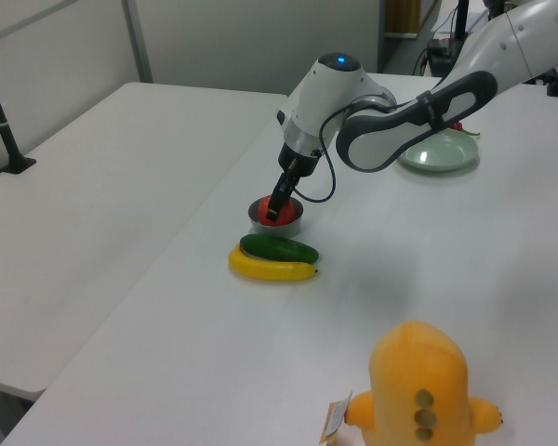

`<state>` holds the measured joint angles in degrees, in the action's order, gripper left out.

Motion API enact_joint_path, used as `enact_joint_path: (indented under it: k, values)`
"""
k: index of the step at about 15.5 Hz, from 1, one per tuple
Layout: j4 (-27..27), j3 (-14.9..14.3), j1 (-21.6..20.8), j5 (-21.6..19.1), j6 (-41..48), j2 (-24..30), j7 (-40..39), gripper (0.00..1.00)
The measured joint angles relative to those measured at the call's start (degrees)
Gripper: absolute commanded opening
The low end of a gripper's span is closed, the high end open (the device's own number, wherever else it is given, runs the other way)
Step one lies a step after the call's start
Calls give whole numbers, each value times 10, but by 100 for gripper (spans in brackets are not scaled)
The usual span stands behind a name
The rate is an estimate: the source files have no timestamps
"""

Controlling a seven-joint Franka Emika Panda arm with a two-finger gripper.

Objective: Red apple placed in the center of the desktop
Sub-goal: 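Lift the red apple out of the bowl toward the plate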

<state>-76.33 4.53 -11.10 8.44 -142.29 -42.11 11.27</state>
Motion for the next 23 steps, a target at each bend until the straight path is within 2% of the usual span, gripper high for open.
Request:
enact_joint_path:
  k: [6, 11, 13, 16, 23]
  values:
    - [12, 4, 7, 0, 0, 19, 3, 9]
    - [-7, 14, 22, 0, 0, 69, 3, 9]
    - [-38, 15, 26, 0, 1, 104, 3, 9]
    - [-113, 15, 32, 0, 17, 166, -5, 9]
    - [-235, 15, 74, 0, 136, 275, -91, 9]
